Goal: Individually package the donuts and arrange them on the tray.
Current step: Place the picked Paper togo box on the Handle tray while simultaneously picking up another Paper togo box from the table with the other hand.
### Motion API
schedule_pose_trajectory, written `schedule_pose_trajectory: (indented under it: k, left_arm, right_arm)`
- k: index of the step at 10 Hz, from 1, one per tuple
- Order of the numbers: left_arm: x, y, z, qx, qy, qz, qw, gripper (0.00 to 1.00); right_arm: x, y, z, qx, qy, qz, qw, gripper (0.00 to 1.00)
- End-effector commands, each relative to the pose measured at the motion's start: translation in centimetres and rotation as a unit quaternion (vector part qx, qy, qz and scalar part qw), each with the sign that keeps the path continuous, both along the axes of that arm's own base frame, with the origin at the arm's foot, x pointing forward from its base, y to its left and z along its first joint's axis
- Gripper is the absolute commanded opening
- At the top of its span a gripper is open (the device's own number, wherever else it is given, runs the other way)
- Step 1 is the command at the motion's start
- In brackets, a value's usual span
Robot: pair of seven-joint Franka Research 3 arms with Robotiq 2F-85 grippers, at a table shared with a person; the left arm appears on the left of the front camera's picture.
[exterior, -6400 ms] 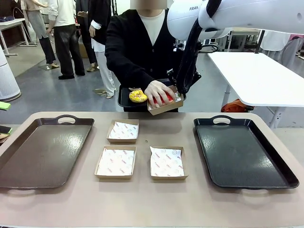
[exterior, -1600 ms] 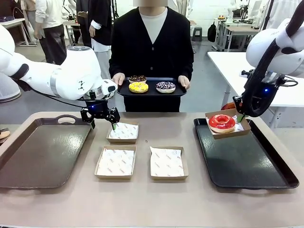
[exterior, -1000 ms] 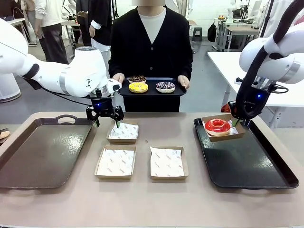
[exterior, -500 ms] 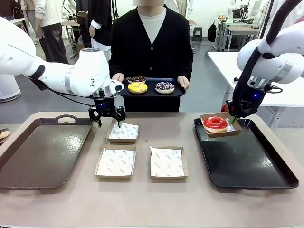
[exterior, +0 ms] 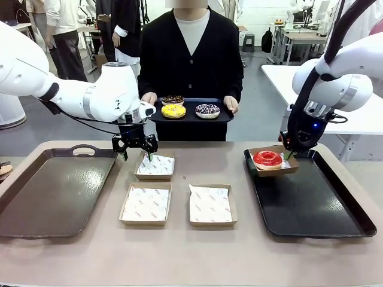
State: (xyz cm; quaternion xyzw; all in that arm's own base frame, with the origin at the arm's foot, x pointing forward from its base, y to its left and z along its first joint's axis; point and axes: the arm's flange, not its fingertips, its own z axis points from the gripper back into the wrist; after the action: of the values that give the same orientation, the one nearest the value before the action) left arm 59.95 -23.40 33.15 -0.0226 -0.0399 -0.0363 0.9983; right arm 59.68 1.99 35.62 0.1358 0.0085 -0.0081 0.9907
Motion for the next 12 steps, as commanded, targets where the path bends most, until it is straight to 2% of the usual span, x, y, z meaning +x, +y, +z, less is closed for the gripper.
schedule_pose_trajectory:
  k: [1, 8, 12]
  left_arm:
    - [0.7, -0.4, -0.1, 0.013, 0.001, 0.013, 1.000, 1.00]
    - [0.4, -0.6, -0.5, 0.020, 0.000, 0.010, 1.000, 1.00]
    - [0.4, -0.5, -0.6, 0.018, -0.002, 0.007, 1.000, 1.00]
  right_arm:
    - [1.1, -0.2, -0.4, 0.019, -0.010, 0.007, 1.000, 0.02]
    - [2.4, 0.9, -1.3, 0.000, -0.006, -0.003, 1.000, 0.02]
    - [1.9, 1.2, -0.9, -0.044, -0.003, -0.023, 0.999, 0.02]
